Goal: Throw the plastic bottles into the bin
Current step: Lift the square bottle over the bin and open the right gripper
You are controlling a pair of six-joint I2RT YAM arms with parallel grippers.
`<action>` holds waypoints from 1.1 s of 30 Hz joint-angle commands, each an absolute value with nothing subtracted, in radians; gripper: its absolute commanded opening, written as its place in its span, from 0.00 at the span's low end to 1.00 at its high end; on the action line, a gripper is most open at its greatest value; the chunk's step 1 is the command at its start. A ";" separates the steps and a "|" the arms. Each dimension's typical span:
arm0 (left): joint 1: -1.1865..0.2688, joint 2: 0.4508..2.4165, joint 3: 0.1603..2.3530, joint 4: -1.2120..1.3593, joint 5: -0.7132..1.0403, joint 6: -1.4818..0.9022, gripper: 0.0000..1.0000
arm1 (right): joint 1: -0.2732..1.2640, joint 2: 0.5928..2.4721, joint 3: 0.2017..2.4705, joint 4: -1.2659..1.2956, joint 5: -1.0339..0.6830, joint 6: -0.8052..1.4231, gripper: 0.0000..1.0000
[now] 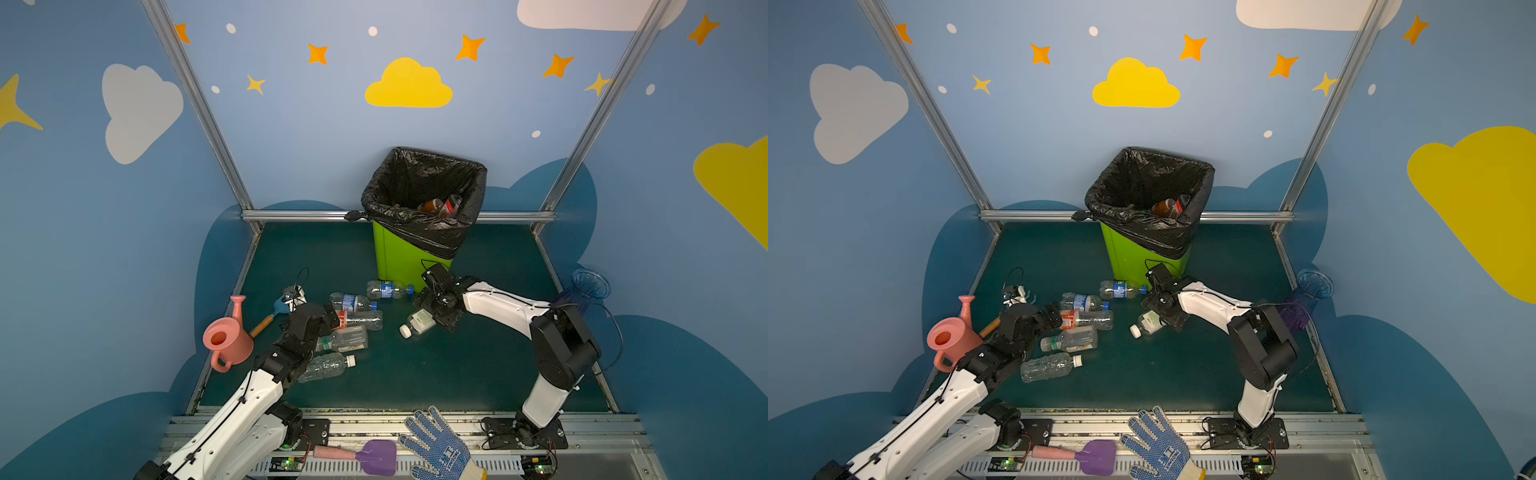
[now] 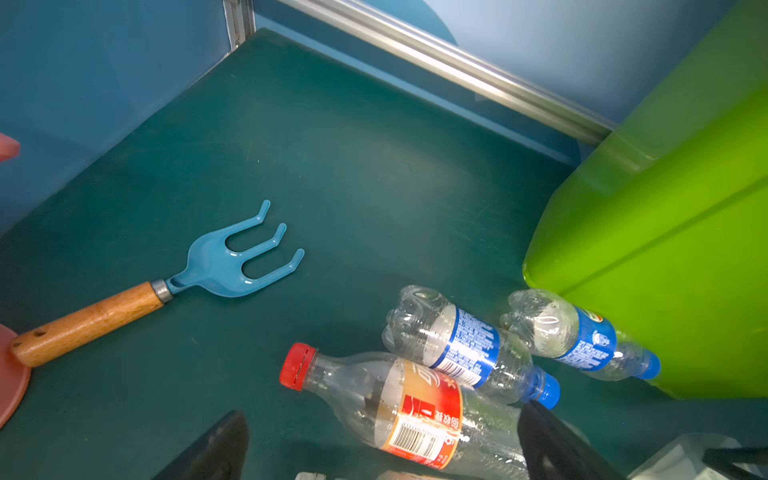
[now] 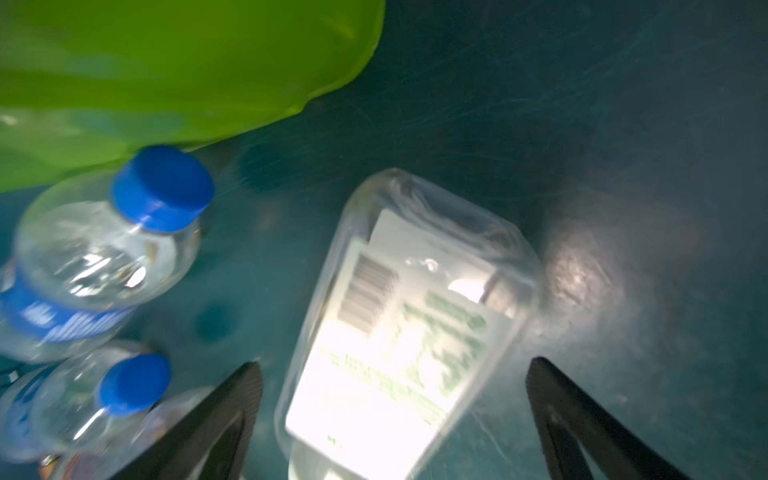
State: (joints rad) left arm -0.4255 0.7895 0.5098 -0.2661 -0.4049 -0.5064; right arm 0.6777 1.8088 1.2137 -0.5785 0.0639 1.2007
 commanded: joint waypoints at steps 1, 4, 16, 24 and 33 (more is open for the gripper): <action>-0.420 0.781 0.500 -0.262 -0.406 -0.508 1.00 | 0.676 1.878 1.259 -0.671 0.073 1.214 0.98; -0.419 0.780 0.499 -0.271 -0.400 -0.510 1.00 | 0.673 1.919 1.272 -0.690 0.077 1.201 0.98; -0.415 0.789 0.482 -0.259 -0.410 -0.525 1.00 | 0.662 1.702 1.108 -0.660 0.118 1.112 0.63; -0.393 0.850 0.482 -0.265 -0.451 -0.596 1.00 | 0.556 1.271 1.062 -0.574 0.228 0.831 0.52; -0.296 0.948 0.489 -0.238 -0.394 -0.668 1.00 | 0.287 0.941 1.545 -0.549 0.248 0.290 0.56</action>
State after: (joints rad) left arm -0.3183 0.9360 0.4934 -0.2581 -0.4091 -0.6342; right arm 0.3046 0.9962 1.3914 -0.5854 0.2169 0.5278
